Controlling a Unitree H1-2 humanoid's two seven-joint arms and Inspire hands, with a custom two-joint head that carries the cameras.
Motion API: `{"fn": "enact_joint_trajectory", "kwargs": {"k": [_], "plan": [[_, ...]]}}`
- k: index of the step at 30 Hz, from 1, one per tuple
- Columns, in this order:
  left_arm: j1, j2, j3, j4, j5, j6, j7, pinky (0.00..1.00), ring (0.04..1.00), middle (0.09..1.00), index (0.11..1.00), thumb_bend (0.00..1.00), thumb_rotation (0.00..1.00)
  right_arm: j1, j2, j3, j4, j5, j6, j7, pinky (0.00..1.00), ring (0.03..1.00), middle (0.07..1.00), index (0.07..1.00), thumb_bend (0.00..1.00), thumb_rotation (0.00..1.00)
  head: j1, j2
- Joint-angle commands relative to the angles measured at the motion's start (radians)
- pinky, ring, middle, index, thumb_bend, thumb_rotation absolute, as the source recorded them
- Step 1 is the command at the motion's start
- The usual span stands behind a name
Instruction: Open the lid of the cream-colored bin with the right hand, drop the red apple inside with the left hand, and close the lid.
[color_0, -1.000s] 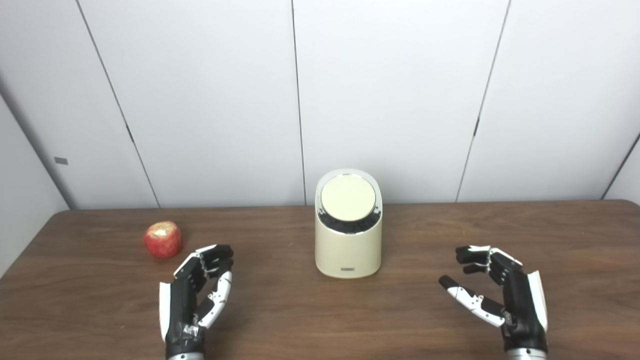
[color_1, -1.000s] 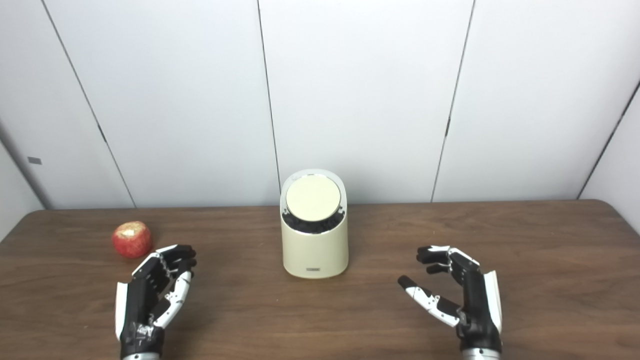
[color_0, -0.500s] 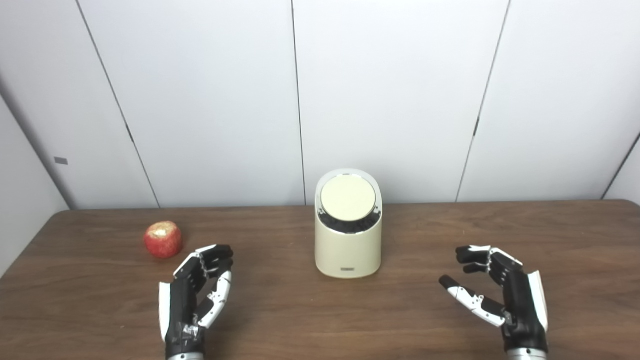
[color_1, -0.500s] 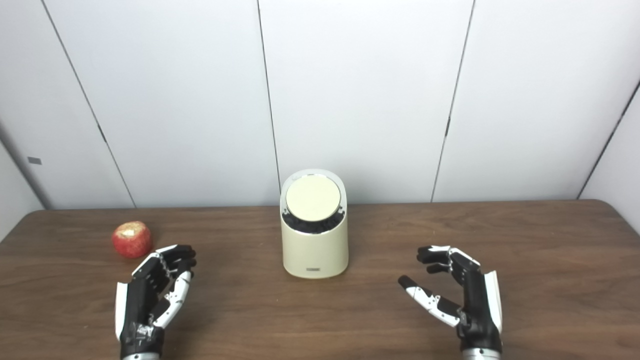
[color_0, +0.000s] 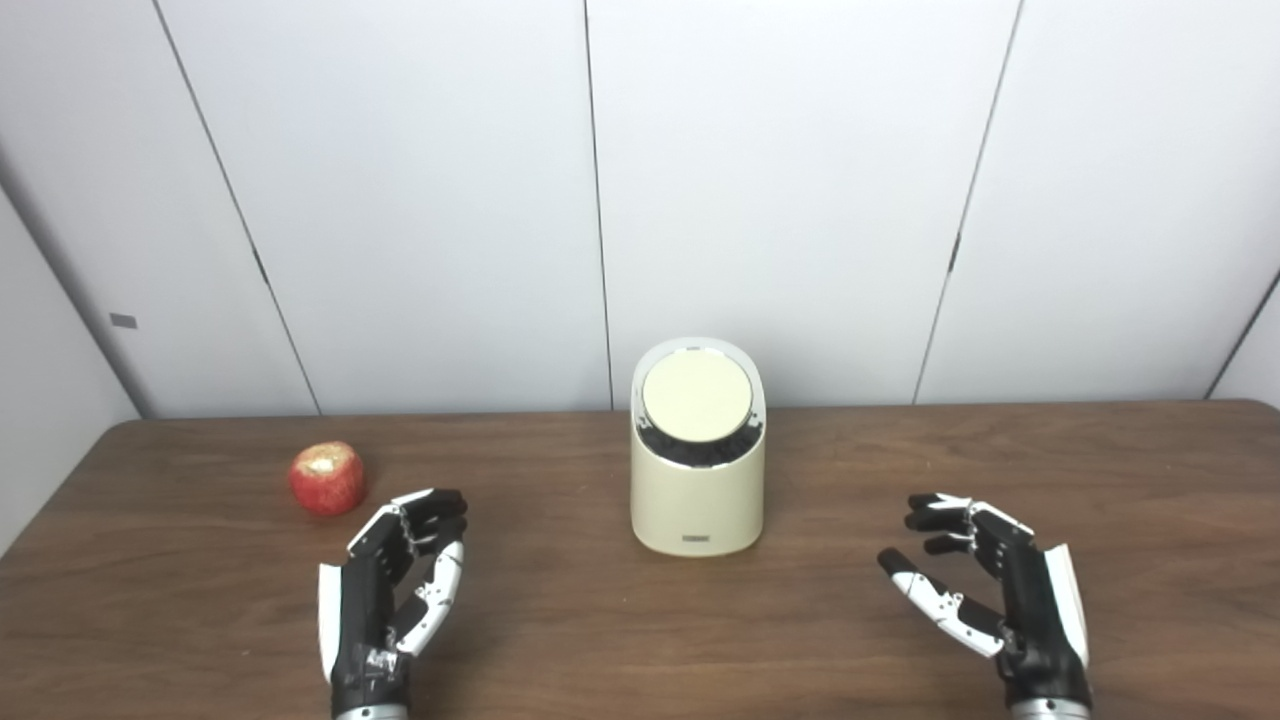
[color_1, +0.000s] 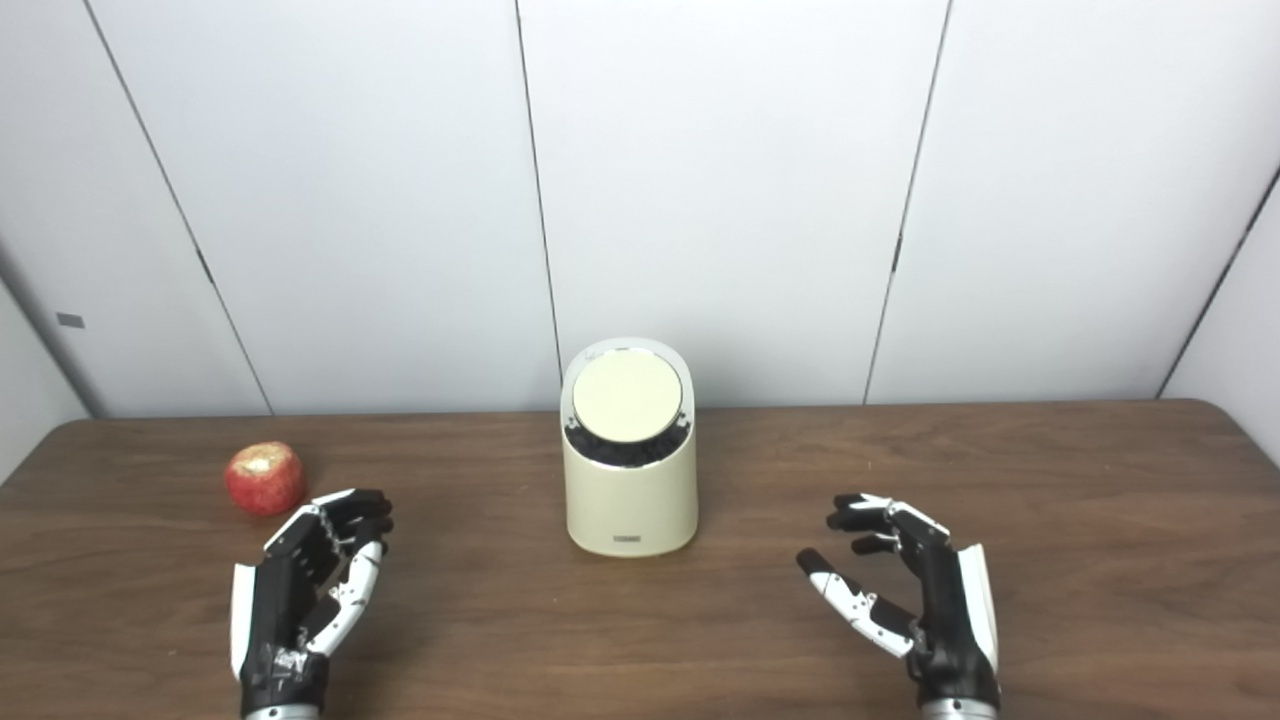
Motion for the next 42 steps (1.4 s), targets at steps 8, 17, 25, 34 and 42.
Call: {"fn": "enact_joint_trajectory", "kwargs": {"k": [8,17,25,34,42], "plan": [[-0.007,0.006,-0.006,0.051,0.012,-0.028,0.0,0.56,0.622,0.642,0.634,0.26,0.19,-0.15,-0.06,-0.005,-0.068,0.011,0.116,0.073,0.8,0.872,0.893,0.894,0.62,0.75,-0.001,-0.006],[-0.009,0.002,-0.007,0.053,0.029,-0.03,0.01,0.56,0.626,0.644,0.635,0.25,0.22,-0.252,-0.061,0.02,-0.128,0.0,0.22,0.117,0.83,0.901,0.923,0.912,0.67,0.75,0.002,-0.005],[-0.01,0.002,-0.009,0.058,0.022,-0.034,0.006,0.56,0.626,0.646,0.64,0.26,0.25,-0.356,-0.047,0.062,-0.177,-0.055,0.314,0.138,0.82,0.91,0.935,0.933,0.78,0.73,0.005,-0.007],[-0.01,0.002,-0.013,0.063,0.032,-0.038,0.008,0.57,0.634,0.651,0.641,0.25,0.23,-0.434,-0.041,0.108,-0.188,-0.13,0.374,0.148,0.81,0.909,0.942,0.932,0.79,0.69,0.005,-0.01],[-0.006,-0.002,-0.015,0.058,0.029,-0.036,0.007,0.57,0.632,0.65,0.642,0.24,0.21,-0.53,-0.012,0.166,-0.157,-0.218,0.466,0.168,0.72,0.886,0.94,0.968,0.86,0.56,0.011,-0.008]]}}
